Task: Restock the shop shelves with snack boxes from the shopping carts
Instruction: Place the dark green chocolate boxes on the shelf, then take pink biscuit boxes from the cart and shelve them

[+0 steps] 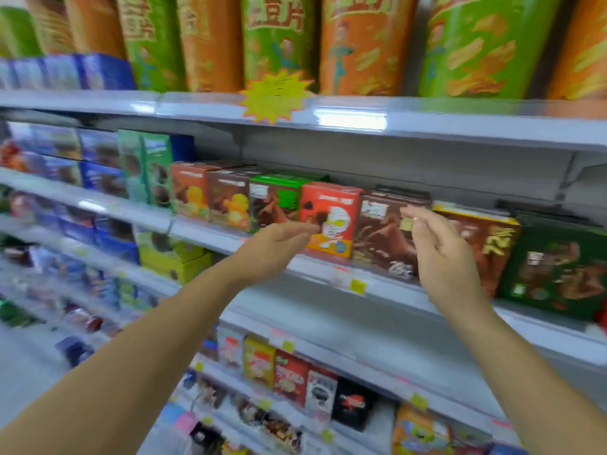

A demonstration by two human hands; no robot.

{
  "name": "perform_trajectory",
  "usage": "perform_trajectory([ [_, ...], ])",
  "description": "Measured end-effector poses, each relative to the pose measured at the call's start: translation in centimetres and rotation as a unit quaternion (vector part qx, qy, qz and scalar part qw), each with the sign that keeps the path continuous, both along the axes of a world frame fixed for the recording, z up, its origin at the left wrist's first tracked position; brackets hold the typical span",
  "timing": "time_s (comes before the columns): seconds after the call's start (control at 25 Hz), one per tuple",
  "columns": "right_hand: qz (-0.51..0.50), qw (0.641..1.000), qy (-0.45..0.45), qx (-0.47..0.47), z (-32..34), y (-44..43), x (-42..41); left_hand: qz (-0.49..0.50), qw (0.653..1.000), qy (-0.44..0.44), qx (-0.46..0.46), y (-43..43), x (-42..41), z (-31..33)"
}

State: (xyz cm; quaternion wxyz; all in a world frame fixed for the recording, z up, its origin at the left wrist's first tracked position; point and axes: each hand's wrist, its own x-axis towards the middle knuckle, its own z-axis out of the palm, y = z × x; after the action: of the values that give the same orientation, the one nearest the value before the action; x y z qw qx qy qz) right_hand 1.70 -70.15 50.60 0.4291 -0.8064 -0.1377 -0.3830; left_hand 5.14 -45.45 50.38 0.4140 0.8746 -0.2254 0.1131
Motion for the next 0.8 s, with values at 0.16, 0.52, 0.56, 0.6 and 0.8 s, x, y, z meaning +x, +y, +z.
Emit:
perform_trajectory([
  [0.16, 0.1, 0.987, 0.112, 0.05, -4.1, 10.7, 0.5, 0.069, 0.995, 0.063, -0.044, 11.1, -2.4, -4.1],
  [0.52, 0.262, 0.914, 0.3, 0.074, -13.4, 29.6, 5.7, 0.225, 0.943, 0.181, -0.165, 29.0, -5.6, -13.9],
  [0.56, 0.28, 0.904, 0.317, 0.062, -15.1, 32.0, 6.7, 0.247, 0.934, 0.191, -0.175, 30.8, -5.9, -15.5],
  [0.6, 0.298, 0.893, 0.333, 0.05, -16.9, 34.2, 7.7, 0.269, 0.924, 0.2, -0.183, 32.5, -6.1, -17.2],
  [0.8, 0.382, 0.819, 0.425, -0.052, -26.5, 46.3, 10.5, 0.398, 0.846, 0.288, -0.209, 40.5, -9.4, -25.7],
])
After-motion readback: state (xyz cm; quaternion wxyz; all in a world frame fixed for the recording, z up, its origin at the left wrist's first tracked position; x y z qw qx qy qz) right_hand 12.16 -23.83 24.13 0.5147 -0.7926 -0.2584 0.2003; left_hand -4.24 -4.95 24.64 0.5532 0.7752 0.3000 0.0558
